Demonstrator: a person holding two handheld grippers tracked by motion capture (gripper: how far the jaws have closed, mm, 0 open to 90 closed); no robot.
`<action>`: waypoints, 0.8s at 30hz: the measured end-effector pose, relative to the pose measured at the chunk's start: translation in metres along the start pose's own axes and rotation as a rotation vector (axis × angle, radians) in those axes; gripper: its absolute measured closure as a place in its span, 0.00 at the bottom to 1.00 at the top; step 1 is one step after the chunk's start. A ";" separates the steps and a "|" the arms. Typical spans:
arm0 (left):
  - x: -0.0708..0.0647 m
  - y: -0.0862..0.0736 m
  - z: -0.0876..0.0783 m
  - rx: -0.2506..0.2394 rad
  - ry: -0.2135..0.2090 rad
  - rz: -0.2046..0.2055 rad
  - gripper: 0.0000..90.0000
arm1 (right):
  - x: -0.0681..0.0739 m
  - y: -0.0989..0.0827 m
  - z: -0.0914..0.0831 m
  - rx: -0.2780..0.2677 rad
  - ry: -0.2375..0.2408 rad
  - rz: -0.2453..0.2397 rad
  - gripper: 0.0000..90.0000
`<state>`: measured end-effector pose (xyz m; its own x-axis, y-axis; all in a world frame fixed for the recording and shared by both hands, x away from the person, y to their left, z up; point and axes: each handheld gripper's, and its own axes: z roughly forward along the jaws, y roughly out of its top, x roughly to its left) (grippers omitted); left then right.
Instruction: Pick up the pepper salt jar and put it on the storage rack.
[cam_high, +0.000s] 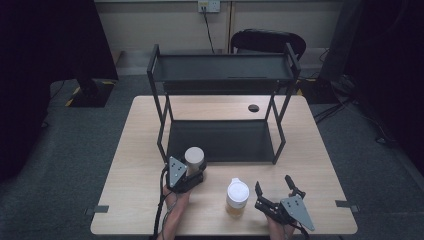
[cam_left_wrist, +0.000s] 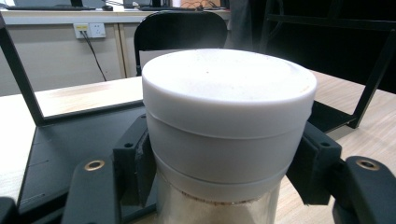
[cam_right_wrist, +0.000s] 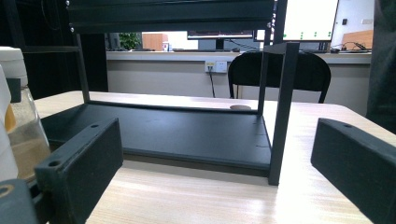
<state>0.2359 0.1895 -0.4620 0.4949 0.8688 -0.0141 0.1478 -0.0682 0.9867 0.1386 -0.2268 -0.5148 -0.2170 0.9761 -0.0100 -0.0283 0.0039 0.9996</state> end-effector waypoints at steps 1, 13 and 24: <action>-0.001 0.000 0.000 -0.002 0.001 0.004 0.39 | 0.000 0.000 0.000 0.000 0.000 0.000 0.01; -0.003 0.002 -0.001 0.004 -0.004 0.020 0.39 | 0.000 0.000 0.000 0.001 -0.002 0.000 0.01; -0.002 0.005 -0.004 0.007 -0.003 0.009 0.39 | 0.001 0.000 0.000 0.001 -0.005 0.000 0.01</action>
<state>0.2324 0.1898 -0.4559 0.4984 0.8669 -0.0059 0.1497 -0.0793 0.9856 0.1384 -0.2260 -0.5146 -0.2123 0.9771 -0.0100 -0.0277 0.0043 0.9996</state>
